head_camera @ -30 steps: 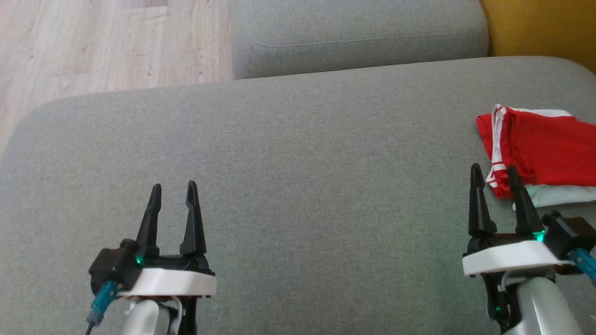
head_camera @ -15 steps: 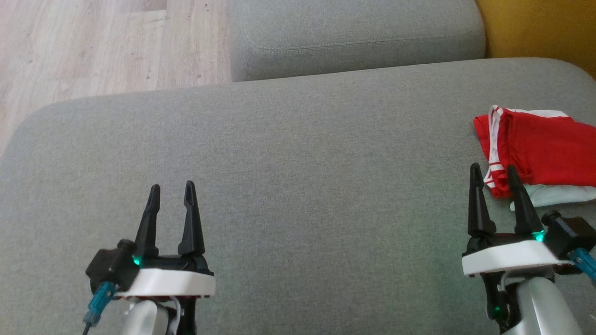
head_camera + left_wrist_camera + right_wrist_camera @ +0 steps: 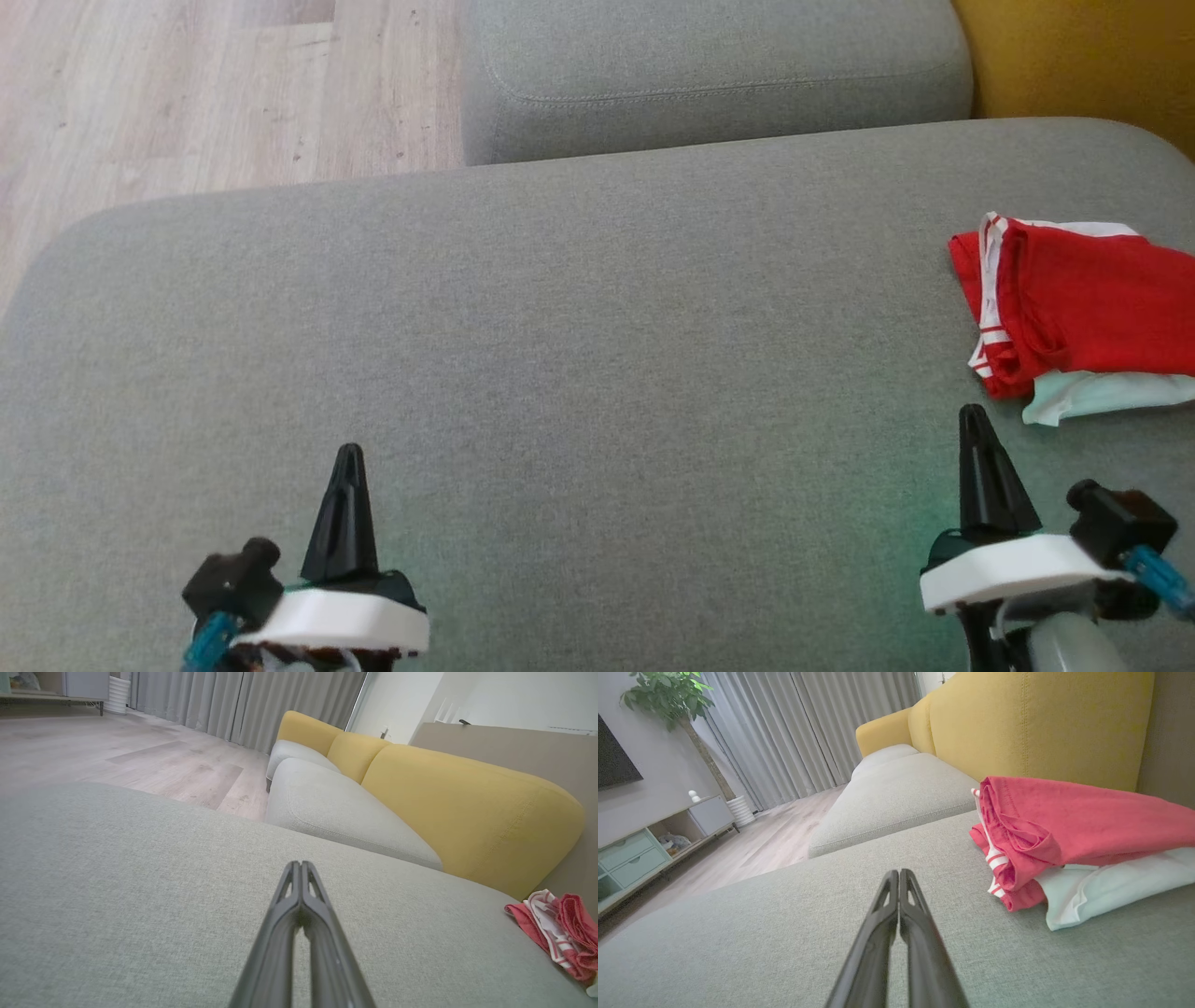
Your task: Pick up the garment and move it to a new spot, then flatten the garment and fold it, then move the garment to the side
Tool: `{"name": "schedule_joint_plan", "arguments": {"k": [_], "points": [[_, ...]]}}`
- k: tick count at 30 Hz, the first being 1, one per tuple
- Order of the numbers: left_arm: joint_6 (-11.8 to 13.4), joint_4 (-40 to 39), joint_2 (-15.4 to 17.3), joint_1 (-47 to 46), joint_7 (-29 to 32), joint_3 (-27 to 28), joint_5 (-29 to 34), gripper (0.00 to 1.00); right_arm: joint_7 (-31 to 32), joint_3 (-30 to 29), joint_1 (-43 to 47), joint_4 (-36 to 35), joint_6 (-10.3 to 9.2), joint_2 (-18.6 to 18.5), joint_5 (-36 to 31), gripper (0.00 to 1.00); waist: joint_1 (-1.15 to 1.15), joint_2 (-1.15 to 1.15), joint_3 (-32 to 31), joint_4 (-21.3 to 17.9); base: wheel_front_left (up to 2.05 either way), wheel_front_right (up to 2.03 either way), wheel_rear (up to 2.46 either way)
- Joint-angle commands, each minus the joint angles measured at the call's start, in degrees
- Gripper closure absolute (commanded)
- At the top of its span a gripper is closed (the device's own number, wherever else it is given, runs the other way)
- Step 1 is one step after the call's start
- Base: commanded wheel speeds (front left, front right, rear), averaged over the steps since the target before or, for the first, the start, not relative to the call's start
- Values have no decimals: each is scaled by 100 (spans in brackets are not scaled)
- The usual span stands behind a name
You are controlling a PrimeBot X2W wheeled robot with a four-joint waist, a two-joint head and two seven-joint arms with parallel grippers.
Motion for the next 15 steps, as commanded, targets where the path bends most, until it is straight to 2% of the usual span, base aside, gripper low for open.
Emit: {"name": "schedule_joint_plan", "arguments": {"k": [1, 15], "points": [[-17, -193, 1, -279, 31, 73, -137, 100, 48, -27, -275, -204, 0, -9, 169, 100, 0, 0, 1, 3, 0, 0, 0], [-55, -222, 4, -302, 268, 254, -910, 100, 279, -98, -301, -244, -1, -13, 1042, 100, 0, 0, 2, 19, 0, 0, 0]]}}
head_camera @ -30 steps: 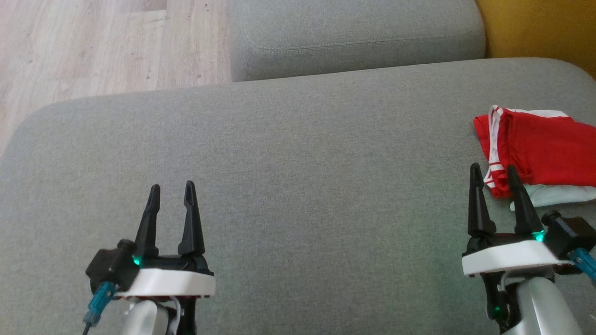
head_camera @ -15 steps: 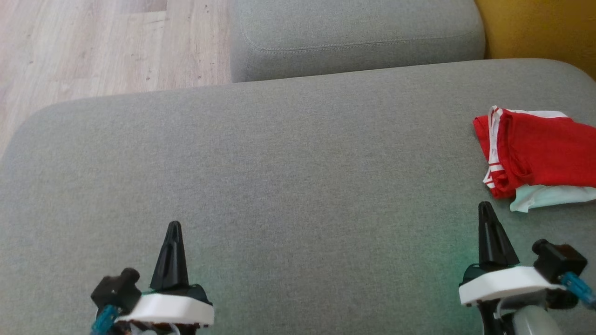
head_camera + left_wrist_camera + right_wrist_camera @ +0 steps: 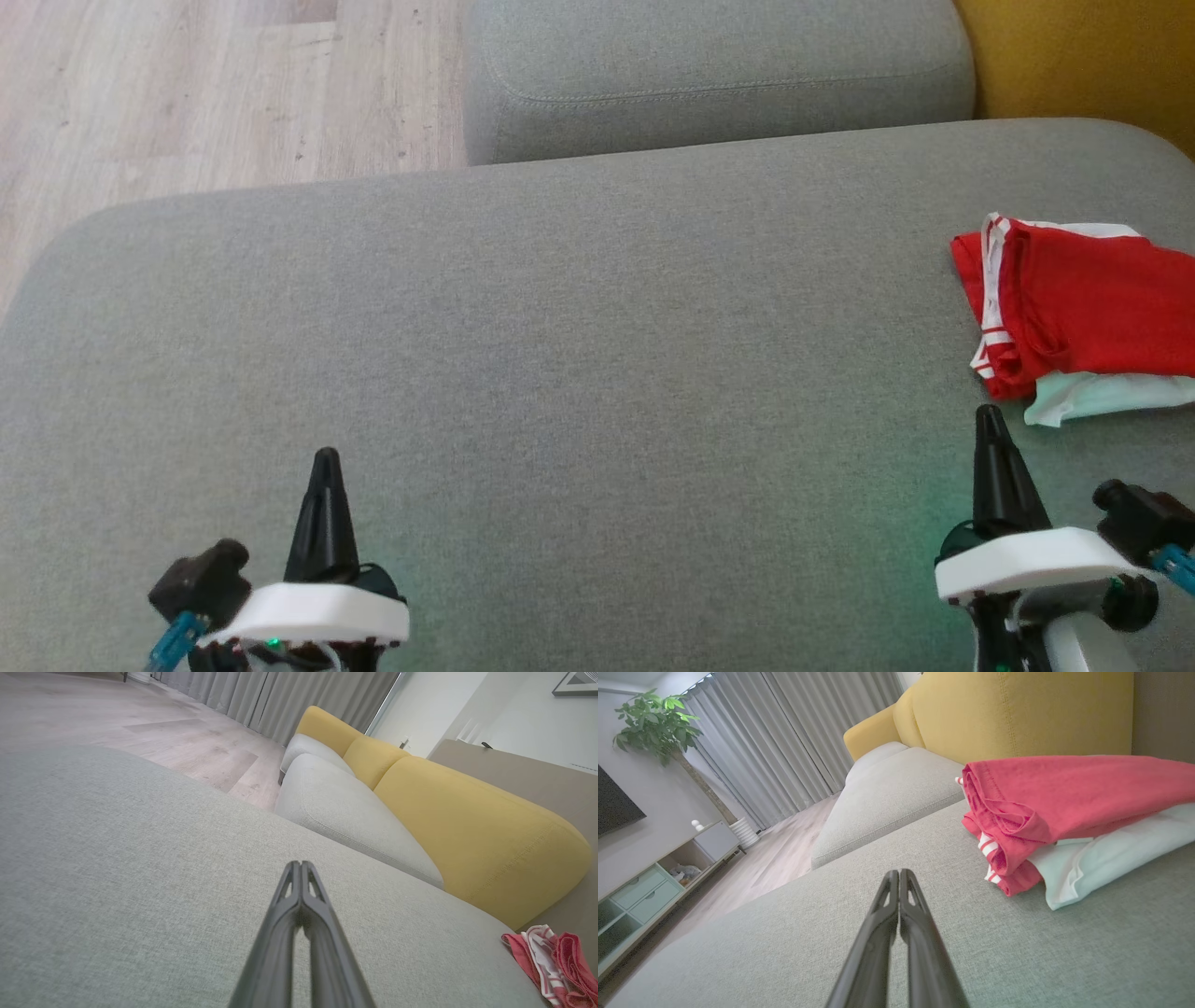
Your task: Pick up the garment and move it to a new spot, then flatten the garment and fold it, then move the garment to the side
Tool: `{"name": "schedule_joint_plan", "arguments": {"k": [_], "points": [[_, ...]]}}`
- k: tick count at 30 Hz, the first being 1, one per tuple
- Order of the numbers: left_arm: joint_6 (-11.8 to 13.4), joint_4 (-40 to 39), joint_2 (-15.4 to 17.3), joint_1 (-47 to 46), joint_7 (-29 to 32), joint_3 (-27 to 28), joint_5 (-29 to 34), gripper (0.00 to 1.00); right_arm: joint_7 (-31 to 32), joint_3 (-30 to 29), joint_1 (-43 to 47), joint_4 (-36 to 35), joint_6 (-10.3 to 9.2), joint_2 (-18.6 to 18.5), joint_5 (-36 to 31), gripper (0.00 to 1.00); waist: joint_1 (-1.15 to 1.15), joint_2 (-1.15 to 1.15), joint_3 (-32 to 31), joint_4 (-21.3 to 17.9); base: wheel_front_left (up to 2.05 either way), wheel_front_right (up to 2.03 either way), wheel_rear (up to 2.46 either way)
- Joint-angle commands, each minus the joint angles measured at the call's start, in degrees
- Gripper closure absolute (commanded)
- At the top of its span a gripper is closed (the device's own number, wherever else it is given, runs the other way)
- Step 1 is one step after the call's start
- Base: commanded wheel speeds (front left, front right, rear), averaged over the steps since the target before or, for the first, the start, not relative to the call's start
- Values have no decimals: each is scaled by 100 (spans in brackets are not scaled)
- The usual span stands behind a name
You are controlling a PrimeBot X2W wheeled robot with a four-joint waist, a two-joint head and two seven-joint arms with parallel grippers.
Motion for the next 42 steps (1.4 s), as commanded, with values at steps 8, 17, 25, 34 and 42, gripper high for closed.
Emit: {"name": "schedule_joint_plan", "arguments": {"k": [8, 17, 25, 34, 42], "points": [[-71, -222, 5, -307, 149, 201, -525, 100, 152, -65, -294, -240, -1, -15, 610, 100, 0, 0, 1, 10, 0, 0, 0], [-95, -240, 6, -322, 301, 317, -1023, 100, 300, -111, -311, -266, -1, -17, 1171, 100, 0, 0, 1, 21, 0, 0, 0], [-115, -254, 8, -334, 419, 407, -1410, 100, 416, -146, -325, -285, -2, -18, 1608, 100, 0, 0, 2, 29, 0, 0, 0], [-139, -272, 9, -350, 571, 522, -1907, 100, 564, -192, -342, -311, -2, -20, 2169, 100, 0, 0, 2, 40, 0, 0, 0], [-161, -287, 10, -363, 706, 625, -2348, 100, 696, -233, -358, -333, -2, -22, 2666, 100, 0, 0, 3, 49, 0, 0, 0]]}}
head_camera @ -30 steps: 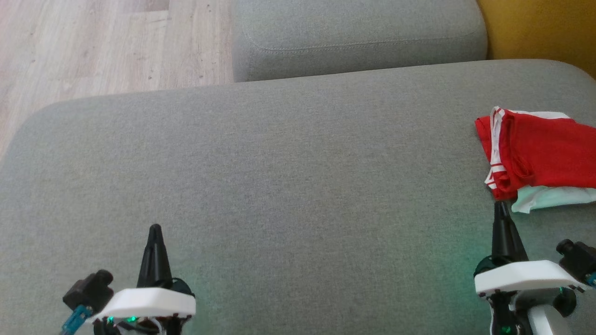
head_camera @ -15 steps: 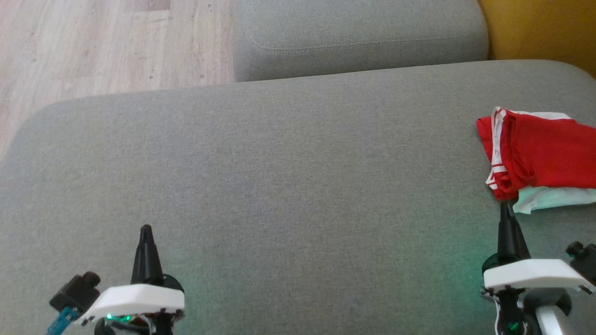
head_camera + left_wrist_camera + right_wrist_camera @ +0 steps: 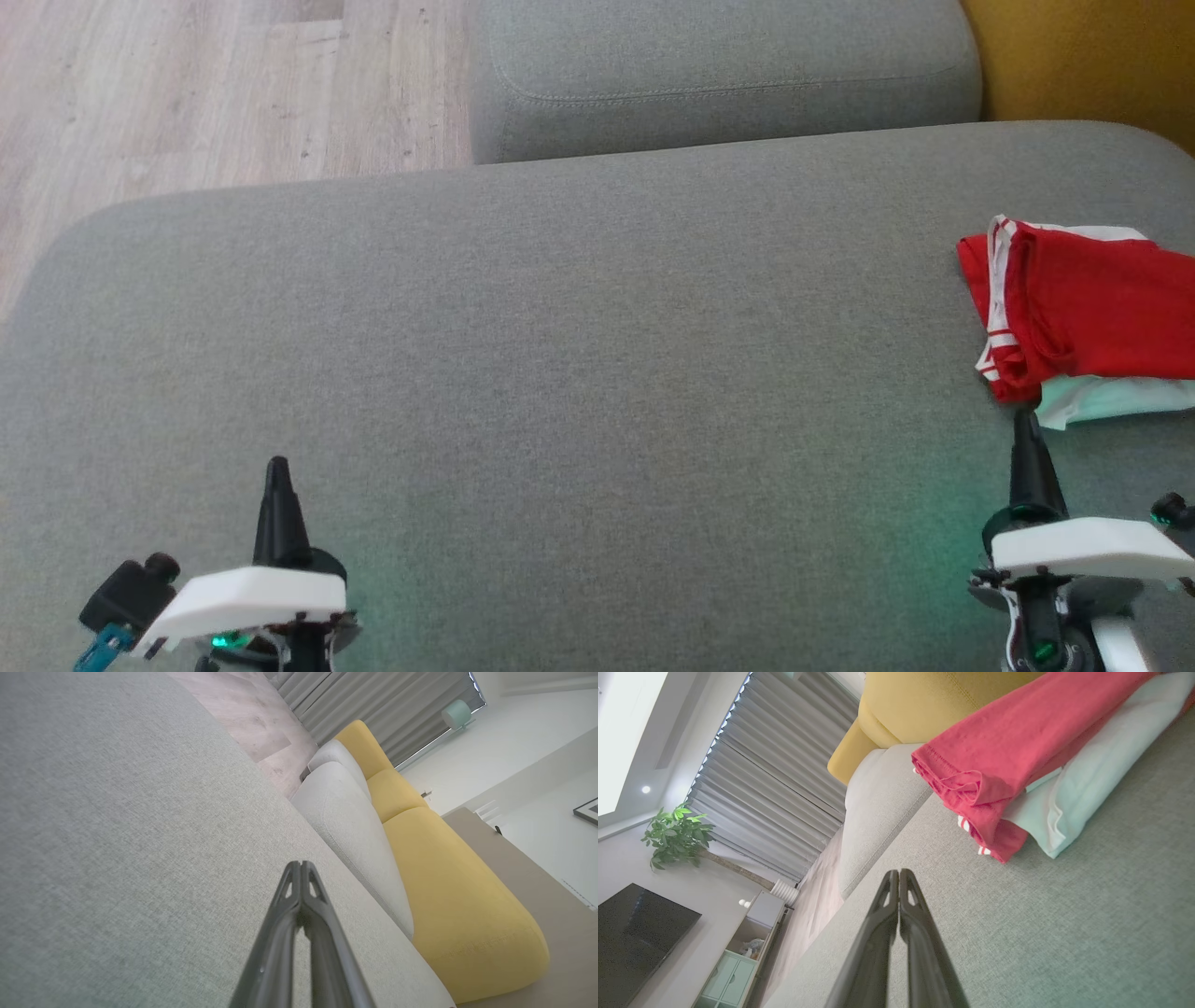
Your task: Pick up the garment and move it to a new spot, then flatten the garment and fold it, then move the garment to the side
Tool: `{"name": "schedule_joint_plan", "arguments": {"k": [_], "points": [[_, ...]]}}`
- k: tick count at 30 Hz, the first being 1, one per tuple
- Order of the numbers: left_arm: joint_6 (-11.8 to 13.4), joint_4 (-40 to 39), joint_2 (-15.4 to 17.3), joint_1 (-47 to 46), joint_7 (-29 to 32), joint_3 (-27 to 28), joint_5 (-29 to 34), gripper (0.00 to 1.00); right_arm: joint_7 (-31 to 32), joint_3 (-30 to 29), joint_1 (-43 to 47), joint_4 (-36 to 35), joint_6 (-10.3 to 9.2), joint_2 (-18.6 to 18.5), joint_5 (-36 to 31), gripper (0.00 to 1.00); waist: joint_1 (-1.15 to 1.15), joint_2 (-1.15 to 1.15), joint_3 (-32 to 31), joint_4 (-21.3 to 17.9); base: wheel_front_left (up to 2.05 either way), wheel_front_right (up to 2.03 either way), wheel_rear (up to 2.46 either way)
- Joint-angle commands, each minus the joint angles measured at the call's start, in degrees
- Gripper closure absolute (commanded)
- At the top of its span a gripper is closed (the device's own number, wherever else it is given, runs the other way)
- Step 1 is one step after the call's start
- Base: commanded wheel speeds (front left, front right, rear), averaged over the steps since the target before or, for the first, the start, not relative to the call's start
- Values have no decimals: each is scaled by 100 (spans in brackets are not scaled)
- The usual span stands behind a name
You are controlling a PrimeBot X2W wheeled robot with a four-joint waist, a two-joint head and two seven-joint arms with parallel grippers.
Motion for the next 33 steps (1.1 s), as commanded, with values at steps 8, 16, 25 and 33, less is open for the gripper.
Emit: {"name": "schedule_joint_plan", "arguments": {"k": [8, 16, 25, 33], "points": [[-82, -224, 14, -324, 164, 270, -544, 100, 164, -5, -334, -249, -2, -25, 625, 100, 0, 0, 1, 11, 0, 0, 0], [-104, -240, 15, -338, 299, 373, -986, 100, 297, -46, -349, -272, -3, -27, 1124, 100, 0, 0, 1, 20, 0, 0, 0], [-126, -256, 17, -351, 434, 475, -1429, 100, 429, -87, -365, -294, -3, -28, 1622, 100, 0, 0, 2, 30, 0, 0, 0], [-151, -274, 18, -367, 585, 591, -1925, 100, 577, -133, -382, -319, -3, -30, 2181, 100, 0, 0, 2, 40, 0, 0, 0]]}}
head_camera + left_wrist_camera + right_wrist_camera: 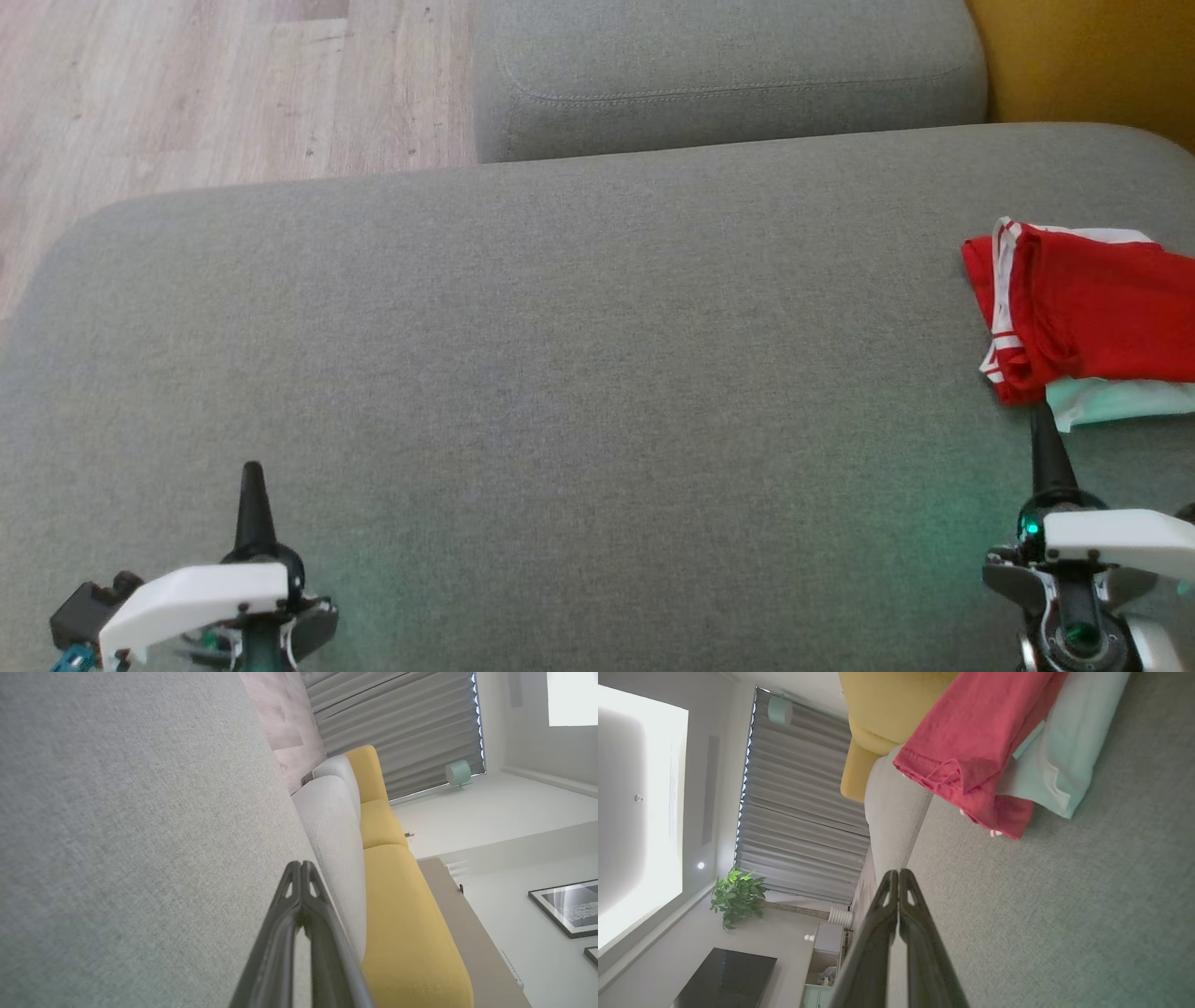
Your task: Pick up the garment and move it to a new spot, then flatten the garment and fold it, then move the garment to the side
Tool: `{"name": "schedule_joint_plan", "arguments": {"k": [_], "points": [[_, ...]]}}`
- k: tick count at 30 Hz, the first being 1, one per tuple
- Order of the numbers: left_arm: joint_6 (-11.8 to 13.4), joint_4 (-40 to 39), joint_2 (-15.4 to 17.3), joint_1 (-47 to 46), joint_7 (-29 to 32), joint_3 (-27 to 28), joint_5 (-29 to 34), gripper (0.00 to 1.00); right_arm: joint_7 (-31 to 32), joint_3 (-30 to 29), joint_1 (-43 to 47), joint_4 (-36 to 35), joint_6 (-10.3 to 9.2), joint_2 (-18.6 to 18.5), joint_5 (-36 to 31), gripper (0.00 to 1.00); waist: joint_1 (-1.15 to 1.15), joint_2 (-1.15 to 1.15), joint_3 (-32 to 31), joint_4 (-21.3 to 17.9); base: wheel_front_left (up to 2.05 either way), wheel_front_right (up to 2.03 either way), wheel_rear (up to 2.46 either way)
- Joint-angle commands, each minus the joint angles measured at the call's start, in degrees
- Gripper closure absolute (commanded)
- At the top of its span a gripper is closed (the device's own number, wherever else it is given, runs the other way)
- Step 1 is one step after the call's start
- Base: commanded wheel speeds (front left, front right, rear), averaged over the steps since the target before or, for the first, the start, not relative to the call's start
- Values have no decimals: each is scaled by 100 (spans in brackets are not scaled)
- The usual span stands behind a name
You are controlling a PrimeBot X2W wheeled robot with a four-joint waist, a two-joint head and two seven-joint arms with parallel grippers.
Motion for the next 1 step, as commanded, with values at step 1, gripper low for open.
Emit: {"name": "schedule_joint_plan", "arguments": {"k": [1], "points": [[-59, -211, 22, -321, 47, 216, -124, 100, 52, 70, -294, -231, -3, -30, 153, 100, 0, 0, 0, 2, 0, 0, 0]]}}
